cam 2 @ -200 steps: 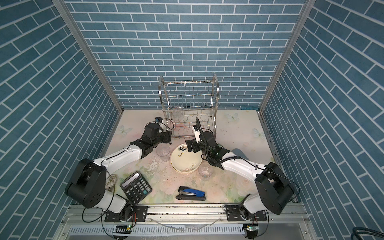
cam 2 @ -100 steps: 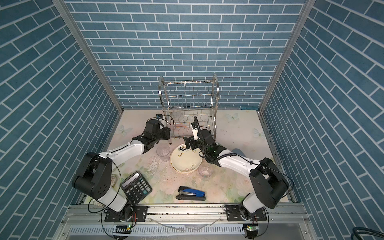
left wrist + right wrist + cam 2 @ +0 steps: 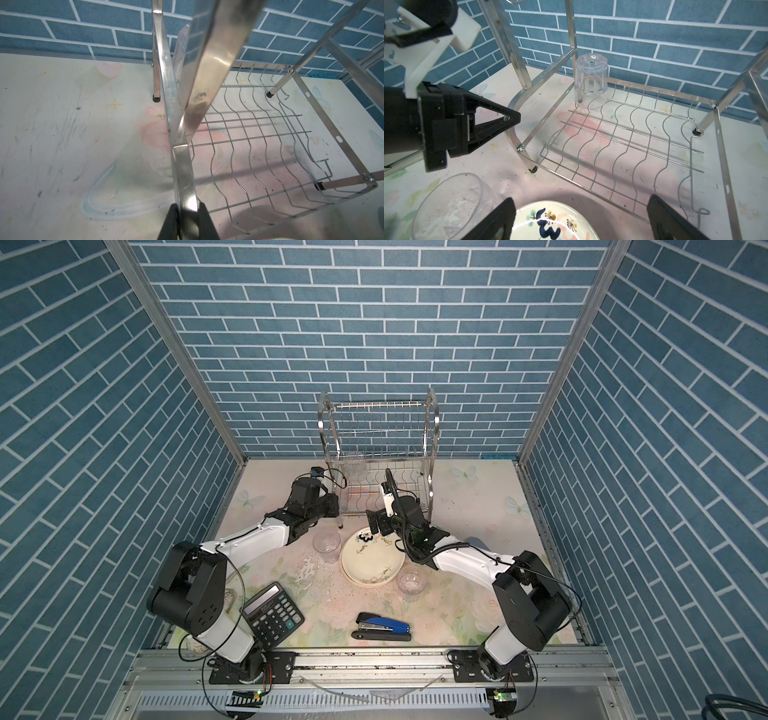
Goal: Unload the mixed dishes from the dish rack
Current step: 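Lower the right gripper over the last clear cup on the rack's lower shelf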
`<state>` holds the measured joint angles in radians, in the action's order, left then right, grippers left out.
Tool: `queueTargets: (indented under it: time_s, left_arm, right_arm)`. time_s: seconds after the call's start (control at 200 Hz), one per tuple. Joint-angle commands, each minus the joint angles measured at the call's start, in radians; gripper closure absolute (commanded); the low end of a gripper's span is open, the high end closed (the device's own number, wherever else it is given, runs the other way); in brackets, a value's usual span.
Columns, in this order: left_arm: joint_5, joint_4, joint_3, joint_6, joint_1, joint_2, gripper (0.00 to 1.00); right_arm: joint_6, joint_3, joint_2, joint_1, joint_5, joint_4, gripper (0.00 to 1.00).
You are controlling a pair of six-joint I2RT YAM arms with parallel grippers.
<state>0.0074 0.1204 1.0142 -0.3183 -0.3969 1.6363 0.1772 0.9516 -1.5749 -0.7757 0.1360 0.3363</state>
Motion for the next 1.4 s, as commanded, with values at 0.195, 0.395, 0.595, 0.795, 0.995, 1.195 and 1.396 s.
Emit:
queueTargets:
  time_s: [0.195,0.395,0.595,0.795,0.995,1.195,1.396]
  left_arm:
    - [0.066,-0.023,0.03,0.03,-0.003,0.0,0.93]
    - [0.079,-0.028,0.022,0.031,-0.002,-0.017,0.93]
    - [0.096,-0.027,0.012,0.026,-0.004,-0.026,0.94]
    - [0.118,-0.024,0.006,0.017,-0.005,-0.026,0.95]
    - [0.129,-0.027,0.001,0.022,-0.01,-0.026,0.95]
    - [0.126,-0.045,0.001,0.048,-0.017,-0.04,0.96]
    - [0.129,-0.057,0.001,0.059,-0.021,-0.054,0.96]
  right_arm:
    - [-0.049,0.151,-0.146,0.014,-0.045,0.046,0.01]
    - [0.028,0.199,-0.254,0.054,-0.128,0.143,0.01]
    - [0.054,0.289,-0.35,0.085,-0.17,0.158,0.01]
    - [0.015,0.399,-0.437,0.087,-0.147,0.115,0.01]
    - [-0.022,0.489,-0.512,0.087,-0.102,0.105,0.01]
    - [-0.033,0.556,-0.583,0.089,-0.058,0.122,0.01]
    - [-0.035,0.618,-0.66,0.089,-0.026,0.137,0.01]
